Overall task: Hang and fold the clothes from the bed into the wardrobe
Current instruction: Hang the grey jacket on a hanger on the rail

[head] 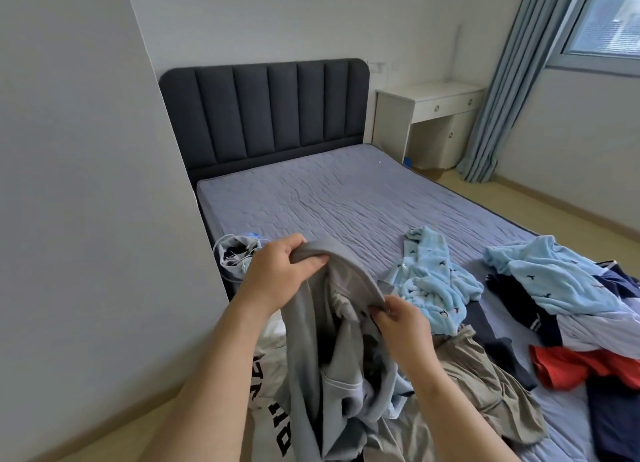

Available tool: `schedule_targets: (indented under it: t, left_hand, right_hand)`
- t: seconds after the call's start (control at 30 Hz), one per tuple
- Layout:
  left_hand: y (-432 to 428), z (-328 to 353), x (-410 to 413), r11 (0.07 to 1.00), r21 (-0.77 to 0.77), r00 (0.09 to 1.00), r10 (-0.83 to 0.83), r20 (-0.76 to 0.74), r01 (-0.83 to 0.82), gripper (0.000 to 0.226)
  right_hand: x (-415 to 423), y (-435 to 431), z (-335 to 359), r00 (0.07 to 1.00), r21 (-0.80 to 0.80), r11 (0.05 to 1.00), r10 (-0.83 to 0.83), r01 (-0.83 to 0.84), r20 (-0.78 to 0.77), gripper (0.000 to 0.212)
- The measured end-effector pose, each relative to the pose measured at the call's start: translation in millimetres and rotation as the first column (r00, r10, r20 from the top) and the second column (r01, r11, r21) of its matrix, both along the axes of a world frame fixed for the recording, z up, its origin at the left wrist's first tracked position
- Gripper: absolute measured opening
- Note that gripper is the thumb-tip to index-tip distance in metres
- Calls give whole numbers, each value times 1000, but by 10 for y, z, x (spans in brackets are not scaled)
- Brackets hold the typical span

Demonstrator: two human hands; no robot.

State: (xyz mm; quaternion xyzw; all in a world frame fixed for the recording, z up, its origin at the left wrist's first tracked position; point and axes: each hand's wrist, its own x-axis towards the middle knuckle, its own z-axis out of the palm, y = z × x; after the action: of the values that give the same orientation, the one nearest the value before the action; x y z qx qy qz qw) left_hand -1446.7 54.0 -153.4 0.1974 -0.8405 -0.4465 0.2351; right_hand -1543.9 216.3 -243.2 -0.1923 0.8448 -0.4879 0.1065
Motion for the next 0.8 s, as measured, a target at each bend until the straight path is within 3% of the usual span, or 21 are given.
schedule_targets:
  t: [0.17,0.2,0.27,0.3,0.33,0.4,0.47,0.53,0.7,0.8]
  left_hand:
    - [-271,-10,253,922,-309,946,288,149,-233,16]
    - [-369,-65,354,890,-381,906,354,230,-251,32]
    - [-499,-185,480,829,-554,785,391,481,-73,65]
    - [-522,-213,543,818,-575,742,379,553,11,71]
    - [-547,-269,616,837,-544,739,336,583,48,72]
    - [-544,-380,742,928,-366,829,157,537,62,63]
    - [-549,-464,925,985,-172,905,95,415,-25,33]
    - [-614,-525,1207,978,-62,927,208,311,-199,8]
    - [-865,-460,2144,832,-23,824,553,122,-554,26]
    - [-993,-328,2833,723,21,723,689,45,-691,30]
  right_hand:
    - [47,-165,133,998,-150,986,67,-68,-16,30]
    - [103,-282,189,993,-189,975,118,-119,-19,27]
    - [186,-434,280,979,-220,954,198,-205,-55,25]
    - [236,-524,325,962,-221,936,261,-274,-84,27]
    - [312,-641,364,932,-207,909,345,-361,-109,29]
    - [490,-866,414,853,-148,840,508,-522,-122,25]
    - [702,-1081,430,770,-82,767,624,-636,-134,18]
    - [917,-1267,409,719,-45,722,677,-690,-160,18]
    - [1551,-1704,268,680,88,711,696,-698,-231,32]
    - [2042,-1925,164,712,112,745,663,-657,-232,17]
